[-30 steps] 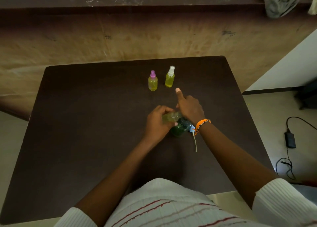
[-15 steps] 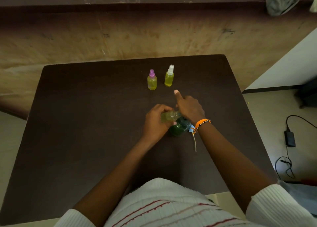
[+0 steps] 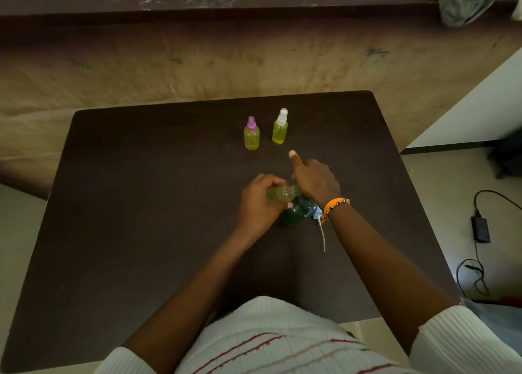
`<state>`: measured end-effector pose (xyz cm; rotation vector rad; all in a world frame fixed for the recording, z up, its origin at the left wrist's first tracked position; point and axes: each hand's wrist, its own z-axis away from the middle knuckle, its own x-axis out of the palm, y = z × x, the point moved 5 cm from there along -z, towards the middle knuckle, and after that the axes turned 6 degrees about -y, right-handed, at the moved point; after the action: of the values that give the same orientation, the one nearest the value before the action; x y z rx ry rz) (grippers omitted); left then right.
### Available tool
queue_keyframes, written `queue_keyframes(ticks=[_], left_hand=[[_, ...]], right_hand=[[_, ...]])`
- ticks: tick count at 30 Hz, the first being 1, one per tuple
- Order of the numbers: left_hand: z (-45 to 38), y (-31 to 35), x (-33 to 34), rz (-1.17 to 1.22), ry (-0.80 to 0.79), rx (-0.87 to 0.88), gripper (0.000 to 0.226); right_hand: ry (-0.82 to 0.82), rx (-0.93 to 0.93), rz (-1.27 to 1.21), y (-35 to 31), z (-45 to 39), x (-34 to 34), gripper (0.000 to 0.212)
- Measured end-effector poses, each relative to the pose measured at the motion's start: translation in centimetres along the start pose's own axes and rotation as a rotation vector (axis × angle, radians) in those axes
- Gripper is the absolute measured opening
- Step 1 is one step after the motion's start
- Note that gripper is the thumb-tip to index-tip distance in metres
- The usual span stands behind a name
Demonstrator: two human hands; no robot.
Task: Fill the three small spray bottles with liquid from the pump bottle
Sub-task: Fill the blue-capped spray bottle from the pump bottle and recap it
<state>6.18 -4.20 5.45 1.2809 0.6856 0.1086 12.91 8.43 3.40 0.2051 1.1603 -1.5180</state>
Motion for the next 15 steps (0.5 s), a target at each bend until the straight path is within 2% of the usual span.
queue_keyframes(ticks=[4,10,15], left_hand=[[-0.11,-0.02,0.05,-0.003,0.002,0.003,0.032],[-0.45,-0.38,0.34,-0.026,-0.004,-0.009,0.034],[-0.35,-0.42,0.27,-0.021,-0.001,-0.006,0.034]], right_hand=[[-0.026,0.020,-0.041,0.05,0.03,0.06,0.073],[0.115,0.015,-0.067,0.11,0.47,-0.33,0.046],[0.092,0.002,-0.052,0.00,0.56,-0.37,0.046]])
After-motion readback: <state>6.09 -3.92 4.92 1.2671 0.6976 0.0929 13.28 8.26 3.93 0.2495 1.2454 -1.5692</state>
